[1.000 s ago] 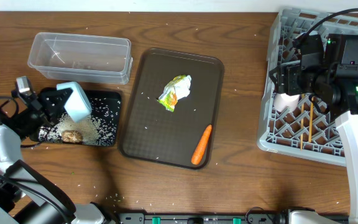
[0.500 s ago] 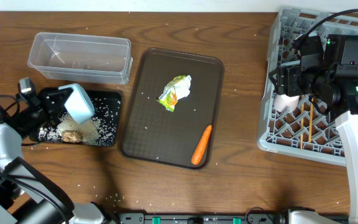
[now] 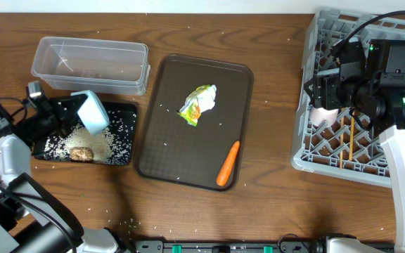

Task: Sort waste into correct bins and load items into the dishwasher rack
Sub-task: 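Tilt the rice bowl with the left gripper to dump rice onto the black tray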

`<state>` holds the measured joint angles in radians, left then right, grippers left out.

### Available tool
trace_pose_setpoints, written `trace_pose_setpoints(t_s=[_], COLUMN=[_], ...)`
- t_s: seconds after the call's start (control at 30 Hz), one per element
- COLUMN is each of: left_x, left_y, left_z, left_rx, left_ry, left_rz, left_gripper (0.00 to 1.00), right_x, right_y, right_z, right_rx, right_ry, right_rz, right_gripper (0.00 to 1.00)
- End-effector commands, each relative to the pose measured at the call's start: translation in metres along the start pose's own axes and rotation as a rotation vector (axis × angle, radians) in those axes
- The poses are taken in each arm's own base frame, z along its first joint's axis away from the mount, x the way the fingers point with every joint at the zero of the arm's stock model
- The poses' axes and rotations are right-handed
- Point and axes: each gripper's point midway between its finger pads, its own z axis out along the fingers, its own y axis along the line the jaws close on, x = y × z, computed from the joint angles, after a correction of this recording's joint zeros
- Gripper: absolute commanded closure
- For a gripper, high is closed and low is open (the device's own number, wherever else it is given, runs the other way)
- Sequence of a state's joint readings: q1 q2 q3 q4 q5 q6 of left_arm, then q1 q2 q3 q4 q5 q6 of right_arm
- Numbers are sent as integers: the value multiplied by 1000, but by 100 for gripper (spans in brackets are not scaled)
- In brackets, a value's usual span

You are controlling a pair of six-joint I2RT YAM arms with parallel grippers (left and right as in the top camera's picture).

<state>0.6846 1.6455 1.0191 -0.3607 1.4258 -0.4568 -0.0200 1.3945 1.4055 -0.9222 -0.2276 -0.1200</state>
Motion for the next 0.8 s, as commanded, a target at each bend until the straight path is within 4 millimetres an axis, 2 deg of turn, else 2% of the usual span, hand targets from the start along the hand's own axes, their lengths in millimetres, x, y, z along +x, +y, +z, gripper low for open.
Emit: trace_pose_setpoints(t_s=[0.0, 0.03, 0.1, 0.23, 0.3, 0.43, 0.5, 0.57, 0.67, 0.77], left_x=[-1, 10, 17, 11, 2, -15, -6, 14, 27, 24], left_y=[7, -13, -25, -27, -25, -8, -16, -34, -35, -30], left_z=[4, 7, 11, 14, 13, 14, 17, 21, 31, 37], left_rx=[-25, 80, 124, 116, 89, -15, 32, 133, 118, 88], left_ry=[-3, 73, 119, 103, 66, -22, 26, 142, 186, 161], left_rz=[-80, -83, -61, 41, 108, 146, 93, 7, -112, -3], left_gripper=[94, 94, 94, 94, 94, 94, 94, 94, 94, 94], right_x=[1, 1, 2, 0, 0, 3, 6, 6, 6, 5], right_y=[1, 1, 1, 0, 0, 0, 1, 0, 0, 0], right_z=[1, 1, 1, 1, 1, 1, 1, 1, 1, 1], right_rx=[2, 3, 6, 10, 10, 8, 7, 8, 11, 11], right_ry=[4, 6, 9, 2, 3, 15, 25, 28, 24, 21], right_rz=[6, 7, 7, 6, 6, 9, 10, 11, 10, 10], right_gripper=[26, 26, 26, 25, 25, 25, 25, 25, 25, 25])
